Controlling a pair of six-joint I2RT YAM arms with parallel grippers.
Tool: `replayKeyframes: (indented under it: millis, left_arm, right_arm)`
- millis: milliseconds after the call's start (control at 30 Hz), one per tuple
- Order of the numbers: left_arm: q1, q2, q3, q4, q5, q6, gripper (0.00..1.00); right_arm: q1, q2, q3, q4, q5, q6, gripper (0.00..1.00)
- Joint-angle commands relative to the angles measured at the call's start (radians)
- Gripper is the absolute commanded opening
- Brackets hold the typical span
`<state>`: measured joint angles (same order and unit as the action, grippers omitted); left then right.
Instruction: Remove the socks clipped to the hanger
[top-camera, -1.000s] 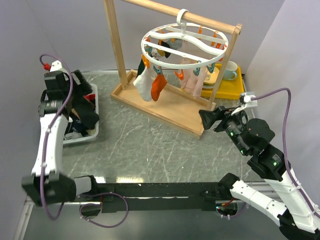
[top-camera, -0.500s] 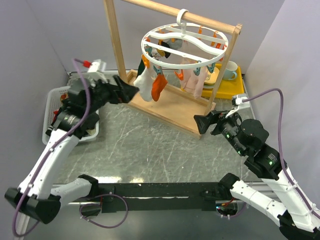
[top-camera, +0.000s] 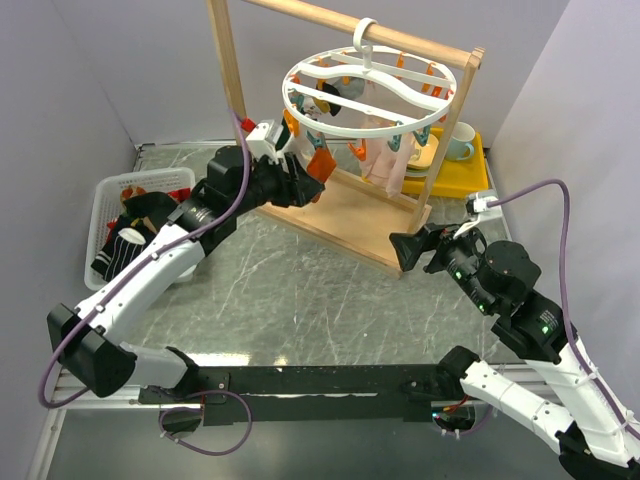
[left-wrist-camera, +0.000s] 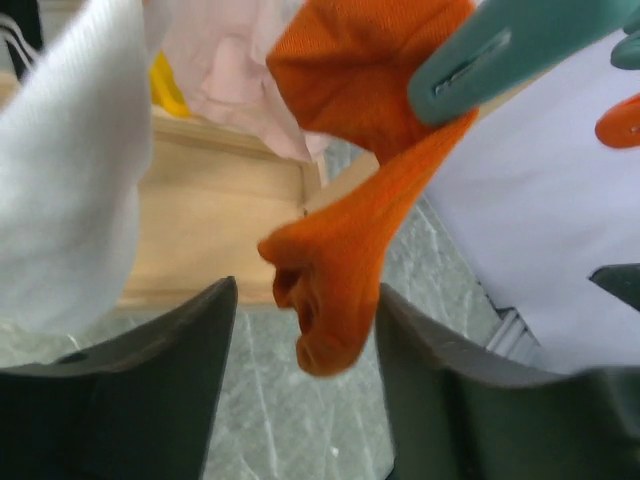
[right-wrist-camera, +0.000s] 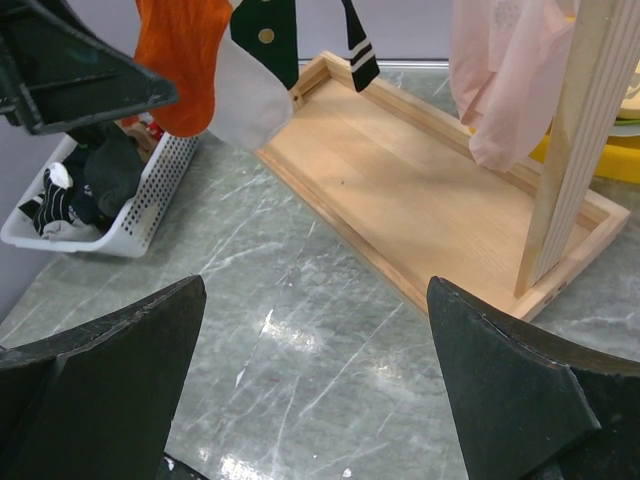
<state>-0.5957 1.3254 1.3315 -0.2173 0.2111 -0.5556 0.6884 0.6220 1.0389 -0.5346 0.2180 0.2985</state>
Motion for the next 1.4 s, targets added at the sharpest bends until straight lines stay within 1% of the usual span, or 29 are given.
replayKeyframes:
  millis: [0, 67, 100, 133, 233, 300, 367, 433, 533, 567, 600, 700, 867, 1033, 1067, 1167, 1267, 1300, 1367]
  left_arm:
    - [-0.006, 0.003, 0.055, 0.090, -0.038, 0.017, 0.39]
    - [-0.007, -0.009, 0.035, 0.119, -0.056, 0.019, 0.18]
    - [-0.010, -0.024, 0.026, 0.128, -0.061, 0.019, 0.04]
    - [-0.013, -0.032, 0.008, 0.148, -0.065, 0.019, 0.01]
    - [-0.022, -0.067, -0.024, 0.173, -0.067, 0.025, 0.01]
    - [-0.038, -0.087, -0.032, 0.182, -0.072, 0.029, 0.01]
    - [-0.056, -0.098, -0.038, 0.185, -0.093, 0.036, 0.01]
    - [-0.094, -0.106, -0.025, 0.171, -0.114, 0.036, 0.01]
    - [-0.173, -0.106, 0.008, 0.125, -0.192, 0.052, 0.01]
    - [-0.215, -0.107, 0.014, 0.119, -0.208, 0.065, 0.01]
    - [-0.236, -0.106, 0.024, 0.108, -0.249, 0.071, 0.01]
    - [-0.298, -0.095, 0.047, 0.098, -0.294, 0.092, 0.01]
    - [-0.387, -0.058, 0.090, 0.078, -0.351, 0.117, 0.01]
    - [-0.446, -0.035, 0.100, 0.110, -0.401, 0.120, 0.01]
    - [-0.466, -0.029, 0.098, 0.124, -0.429, 0.118, 0.01]
    - [-0.507, -0.020, 0.094, 0.157, -0.481, 0.125, 0.01]
    - [-0.545, -0.006, 0.094, 0.173, -0.539, 0.135, 0.01]
    - [-0.555, -0.003, 0.095, 0.177, -0.555, 0.135, 0.01]
    - [-0.578, 0.000, 0.089, 0.187, -0.578, 0.140, 0.01]
  right_arm:
    - [-0.004, -0.010, 0.001, 0.016, 0.004, 0.013, 1.00]
    - [-0.004, 0.001, 0.009, 0.024, -0.005, 0.019, 1.00]
    - [-0.003, 0.005, 0.013, 0.030, -0.017, 0.021, 1.00]
    - [-0.004, 0.021, 0.019, 0.035, -0.023, 0.028, 1.00]
    - [-0.003, 0.063, 0.062, 0.045, -0.040, 0.033, 0.99]
    - [-0.001, 0.096, 0.122, 0.038, -0.072, 0.025, 0.99]
    - [0.008, 0.156, 0.193, 0.012, -0.071, 0.028, 0.99]
    - [0.011, 0.203, 0.246, -0.004, -0.052, 0.025, 0.98]
    - [0.017, 0.229, 0.286, 0.002, -0.042, 0.022, 0.92]
    - [0.019, 0.234, 0.294, 0.014, -0.045, 0.021, 0.91]
    - [0.017, 0.237, 0.300, 0.021, -0.048, 0.021, 0.90]
    - [0.019, 0.271, 0.341, 0.006, -0.048, 0.019, 0.88]
    - [0.019, 0.298, 0.385, 0.010, -0.065, 0.021, 0.87]
    - [0.020, 0.326, 0.433, 0.013, -0.048, 0.002, 0.86]
    - [0.019, 0.338, 0.447, 0.005, -0.040, -0.001, 0.86]
    - [0.019, 0.390, 0.521, -0.030, -0.039, -0.012, 0.83]
    - [0.019, 0.432, 0.576, -0.038, -0.066, -0.012, 0.76]
    - [0.019, 0.456, 0.592, -0.044, -0.074, -0.012, 0.72]
    - [0.019, 0.488, 0.642, -0.071, -0.101, -0.010, 0.69]
